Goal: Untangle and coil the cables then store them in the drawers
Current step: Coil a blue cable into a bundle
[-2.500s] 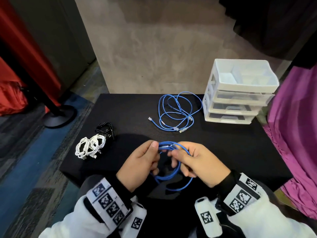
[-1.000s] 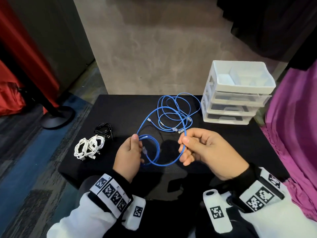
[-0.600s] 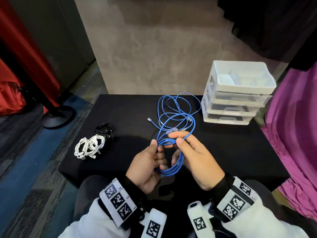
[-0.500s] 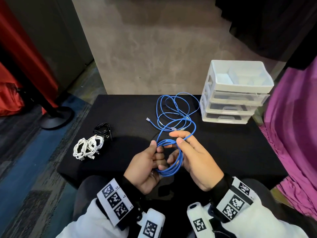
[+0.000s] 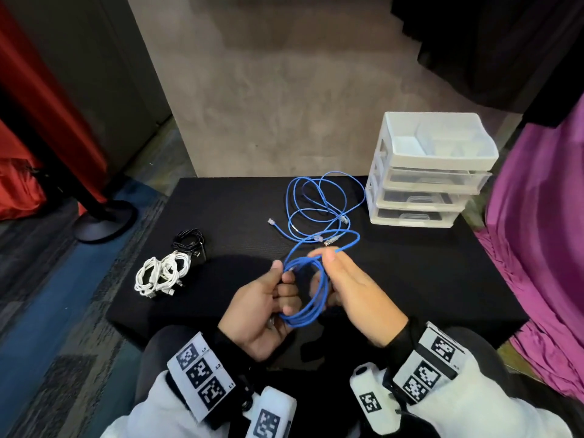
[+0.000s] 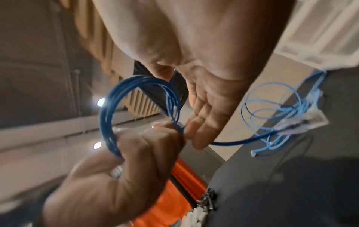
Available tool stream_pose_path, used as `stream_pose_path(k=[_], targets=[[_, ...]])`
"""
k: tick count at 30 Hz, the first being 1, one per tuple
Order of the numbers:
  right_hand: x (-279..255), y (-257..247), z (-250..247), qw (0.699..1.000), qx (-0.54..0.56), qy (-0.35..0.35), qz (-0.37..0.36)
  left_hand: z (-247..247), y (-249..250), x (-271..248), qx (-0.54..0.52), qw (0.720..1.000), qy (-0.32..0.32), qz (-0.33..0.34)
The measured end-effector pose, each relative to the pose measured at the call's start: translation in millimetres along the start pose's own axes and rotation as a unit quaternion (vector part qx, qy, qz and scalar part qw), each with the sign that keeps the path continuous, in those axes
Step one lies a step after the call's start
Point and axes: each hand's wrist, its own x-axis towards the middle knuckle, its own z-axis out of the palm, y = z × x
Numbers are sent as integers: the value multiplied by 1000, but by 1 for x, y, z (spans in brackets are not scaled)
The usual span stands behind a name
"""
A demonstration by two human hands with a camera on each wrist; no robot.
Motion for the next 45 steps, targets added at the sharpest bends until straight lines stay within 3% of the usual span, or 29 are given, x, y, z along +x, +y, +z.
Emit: stream_pose_path(k=[3, 9, 11, 15, 19, 22, 24, 28, 32, 36, 40, 42, 45], targets=[[-7, 4, -1, 999, 22, -31, 8, -4, 15, 1, -16, 1000, 6, 19], [12, 15, 11, 987, 131, -75, 59, 0, 6, 5, 1, 999, -24, -25], [9, 20, 13, 989, 140, -47, -8, 3, 4, 4, -15, 999, -31, -42], [4, 25, 10, 990, -91, -17, -108, 8, 6, 0, -26, 999, -11, -39], [4, 20, 9, 987, -138, -19, -84, 5, 11, 4, -40, 998, -20, -47], [-2, 28, -4, 939, -325, 4, -115, -10, 29, 11, -50, 998, -32, -35], [-1, 35, -23, 932, -351, 37, -82, -26, 50, 17, -41, 999, -7, 7], [1, 36, -86, 952, -266, 152, 18, -67, 94, 24, 19, 988, 92, 125], [-1, 32, -101, 962, -206, 169, 62, -75, 85, 32, 192, 945, 172, 202], [-4, 25, -71, 988, -7, 127, 84, -69, 62, 51, 215, 909, 217, 284], [-9, 14, -32, 976, 191, 49, 96, -53, 33, 61, 214, 882, 245, 340], [-7, 10, -15, 966, 240, 34, 88, -41, 16, 60, 213, 885, 227, 345], [1, 9, 4, 971, 227, 31, 63, -29, -1, 56, 199, 894, 208, 345]])
